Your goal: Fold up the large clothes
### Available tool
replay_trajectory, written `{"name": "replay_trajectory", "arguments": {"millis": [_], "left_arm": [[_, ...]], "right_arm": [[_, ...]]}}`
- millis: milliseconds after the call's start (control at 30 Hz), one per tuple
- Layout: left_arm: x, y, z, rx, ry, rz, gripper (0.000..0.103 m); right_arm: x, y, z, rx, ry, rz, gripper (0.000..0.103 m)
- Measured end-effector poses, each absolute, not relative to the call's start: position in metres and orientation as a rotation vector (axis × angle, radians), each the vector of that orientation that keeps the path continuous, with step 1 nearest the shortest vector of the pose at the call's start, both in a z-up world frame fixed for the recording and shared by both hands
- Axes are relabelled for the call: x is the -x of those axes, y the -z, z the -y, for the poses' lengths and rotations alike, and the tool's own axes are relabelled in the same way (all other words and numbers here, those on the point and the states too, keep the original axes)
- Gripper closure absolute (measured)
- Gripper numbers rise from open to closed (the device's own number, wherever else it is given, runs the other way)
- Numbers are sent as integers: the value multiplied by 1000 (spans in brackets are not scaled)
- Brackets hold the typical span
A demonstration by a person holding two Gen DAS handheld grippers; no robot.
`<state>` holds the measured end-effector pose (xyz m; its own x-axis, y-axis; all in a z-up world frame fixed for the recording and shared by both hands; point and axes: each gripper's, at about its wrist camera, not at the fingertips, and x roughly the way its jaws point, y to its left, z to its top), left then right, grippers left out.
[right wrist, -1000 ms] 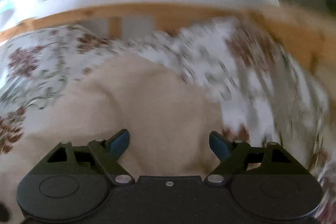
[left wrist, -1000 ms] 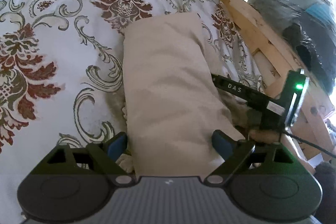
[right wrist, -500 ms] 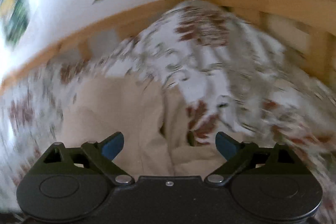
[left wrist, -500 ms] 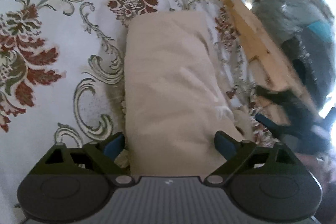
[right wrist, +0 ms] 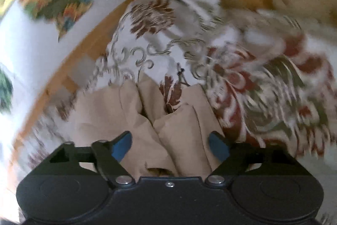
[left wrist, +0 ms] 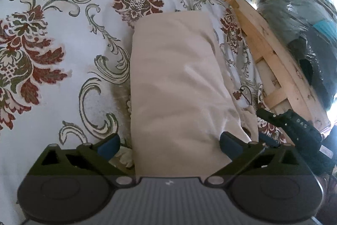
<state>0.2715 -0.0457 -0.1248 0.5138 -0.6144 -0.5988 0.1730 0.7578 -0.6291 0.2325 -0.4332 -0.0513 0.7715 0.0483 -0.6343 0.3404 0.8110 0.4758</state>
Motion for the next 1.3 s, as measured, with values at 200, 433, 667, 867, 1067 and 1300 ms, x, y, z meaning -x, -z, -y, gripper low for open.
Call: {"name": "replay_trajectory", "arguments": {"millis": [200,433,667,867,1067,1300], "left_arm": [[-273,127,47,550,503,-920,0],[-273,128,45,564,506,-930,0],[-274,124,50,556,528,-934,1],[-268,114,62,449,550,-877,1],[-273,124,54,510,545,-931,0],[-271,120,56,473,531,-907,0]], "right_arm": [[-231,28,394,-268,129,-584,27],[-257,55,393,-276,84,-726,33],[-252,51,375,-204,36,-747,103],[-240,44,389,-180,151,-727,103],[-248,55,382,-118,162,-786,103],[-247,58,385,-153,146,-784,103]]}}
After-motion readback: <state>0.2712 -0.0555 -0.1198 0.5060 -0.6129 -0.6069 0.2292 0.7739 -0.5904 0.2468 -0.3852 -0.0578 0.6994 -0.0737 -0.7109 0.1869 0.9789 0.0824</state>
